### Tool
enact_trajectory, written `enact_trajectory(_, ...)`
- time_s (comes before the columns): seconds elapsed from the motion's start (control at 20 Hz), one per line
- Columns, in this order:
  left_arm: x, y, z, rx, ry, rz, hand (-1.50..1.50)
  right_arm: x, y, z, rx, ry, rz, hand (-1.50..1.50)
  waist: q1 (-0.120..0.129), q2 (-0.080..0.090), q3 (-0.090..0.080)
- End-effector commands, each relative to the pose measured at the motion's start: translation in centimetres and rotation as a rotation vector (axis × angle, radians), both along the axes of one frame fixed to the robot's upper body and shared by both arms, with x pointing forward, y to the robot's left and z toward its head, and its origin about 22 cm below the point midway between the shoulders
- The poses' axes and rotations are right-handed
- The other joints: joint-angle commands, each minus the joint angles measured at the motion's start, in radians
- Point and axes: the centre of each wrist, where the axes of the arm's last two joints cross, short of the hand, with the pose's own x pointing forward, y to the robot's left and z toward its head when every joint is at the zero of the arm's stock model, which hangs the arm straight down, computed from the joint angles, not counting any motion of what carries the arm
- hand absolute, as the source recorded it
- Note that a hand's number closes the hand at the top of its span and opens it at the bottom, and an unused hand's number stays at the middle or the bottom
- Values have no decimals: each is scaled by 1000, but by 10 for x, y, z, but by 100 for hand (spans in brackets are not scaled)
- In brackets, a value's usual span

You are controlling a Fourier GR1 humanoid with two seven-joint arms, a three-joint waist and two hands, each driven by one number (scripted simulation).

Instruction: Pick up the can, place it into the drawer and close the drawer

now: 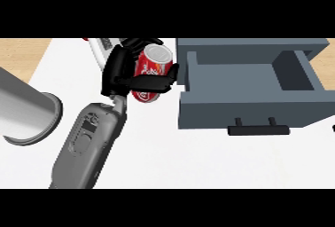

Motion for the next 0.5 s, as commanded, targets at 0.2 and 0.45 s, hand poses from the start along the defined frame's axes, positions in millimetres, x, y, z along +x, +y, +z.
enact_trajectory(0.2,23,-51,66,16,-36,-20,150,-2,-2,17,-8,-1,0,-150,-8,1,0)
enact_trajectory(0.45,16,-90,91,42,-24,-23,150,-9,-6,3,3,0,-5,-150,-13,-1,1)
